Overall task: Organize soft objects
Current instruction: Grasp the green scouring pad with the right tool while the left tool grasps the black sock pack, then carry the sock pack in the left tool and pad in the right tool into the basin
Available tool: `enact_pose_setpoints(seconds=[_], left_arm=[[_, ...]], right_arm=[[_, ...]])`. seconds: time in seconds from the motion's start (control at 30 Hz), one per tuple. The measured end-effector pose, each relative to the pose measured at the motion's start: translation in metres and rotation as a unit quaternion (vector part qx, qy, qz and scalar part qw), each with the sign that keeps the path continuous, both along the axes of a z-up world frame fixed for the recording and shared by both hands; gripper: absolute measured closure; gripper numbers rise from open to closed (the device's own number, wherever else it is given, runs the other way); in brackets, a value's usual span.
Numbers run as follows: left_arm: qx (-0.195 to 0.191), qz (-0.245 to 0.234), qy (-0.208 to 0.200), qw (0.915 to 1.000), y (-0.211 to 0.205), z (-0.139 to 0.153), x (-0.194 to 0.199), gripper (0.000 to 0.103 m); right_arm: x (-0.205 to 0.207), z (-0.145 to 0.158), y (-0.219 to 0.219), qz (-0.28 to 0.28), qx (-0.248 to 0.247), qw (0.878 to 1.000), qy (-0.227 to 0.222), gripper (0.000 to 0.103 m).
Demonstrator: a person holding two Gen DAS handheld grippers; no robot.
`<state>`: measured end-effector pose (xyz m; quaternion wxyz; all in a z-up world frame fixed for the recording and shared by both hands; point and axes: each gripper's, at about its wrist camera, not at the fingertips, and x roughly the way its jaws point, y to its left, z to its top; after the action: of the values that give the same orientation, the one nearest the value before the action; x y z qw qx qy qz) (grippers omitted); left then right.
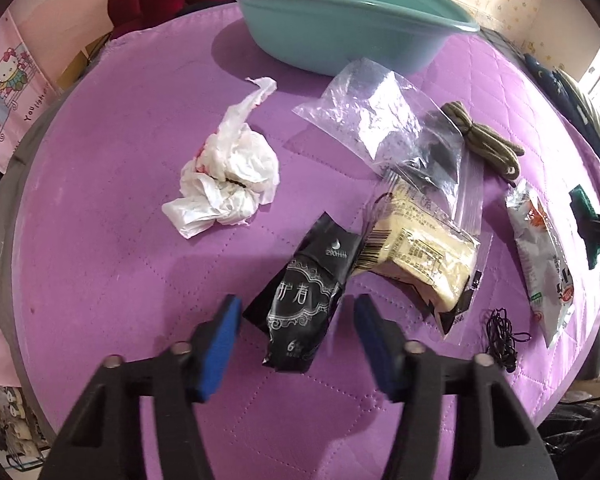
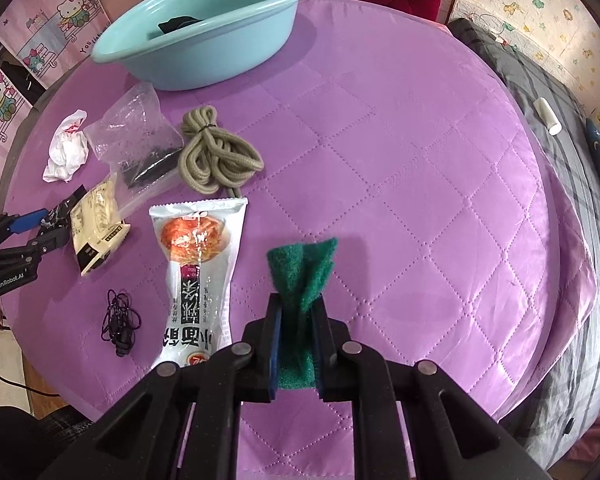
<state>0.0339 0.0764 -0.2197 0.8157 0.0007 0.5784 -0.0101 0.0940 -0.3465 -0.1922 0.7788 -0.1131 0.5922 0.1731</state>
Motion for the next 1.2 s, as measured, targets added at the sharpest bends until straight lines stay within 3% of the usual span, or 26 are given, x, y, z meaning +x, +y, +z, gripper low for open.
enact_pose_setpoints(seconds=[0.03,0.1,0.27,0.8,1.2], left_arm=[[-0.001,-0.003,0.001,1.0,-0.001,0.0,0.001,0.058],[-0.002,-0.006,-0.004,1.0,-0.003,0.001,-0.001,0.066],[-0.004,-0.022,-0.016,0.9996,-0.007,0.006,-0.009,0.072],[-0.016,-0.006,-0.018,0.9997,-0.019,0.029,-0.043,0.073],[-0.02,-0.01,-0.028,0.9994,-0.025,0.062,-0.056,0.073]], right_arm=[[0.0,0.0,-0.001,0.0,0.0,1.0,0.0,0.091],[-0.001,-0.001,-0.005,0.0,0.0,1.0,-0.001,0.091],[0.002,0.001,-0.004,0.005,0.0,1.0,-0.001,0.091],[0.004,0.007,0.008,0.028,0.019,0.999,0.007,0.091],[0.012,0.03,0.015,0.041,0.018,0.999,0.018,0.091]])
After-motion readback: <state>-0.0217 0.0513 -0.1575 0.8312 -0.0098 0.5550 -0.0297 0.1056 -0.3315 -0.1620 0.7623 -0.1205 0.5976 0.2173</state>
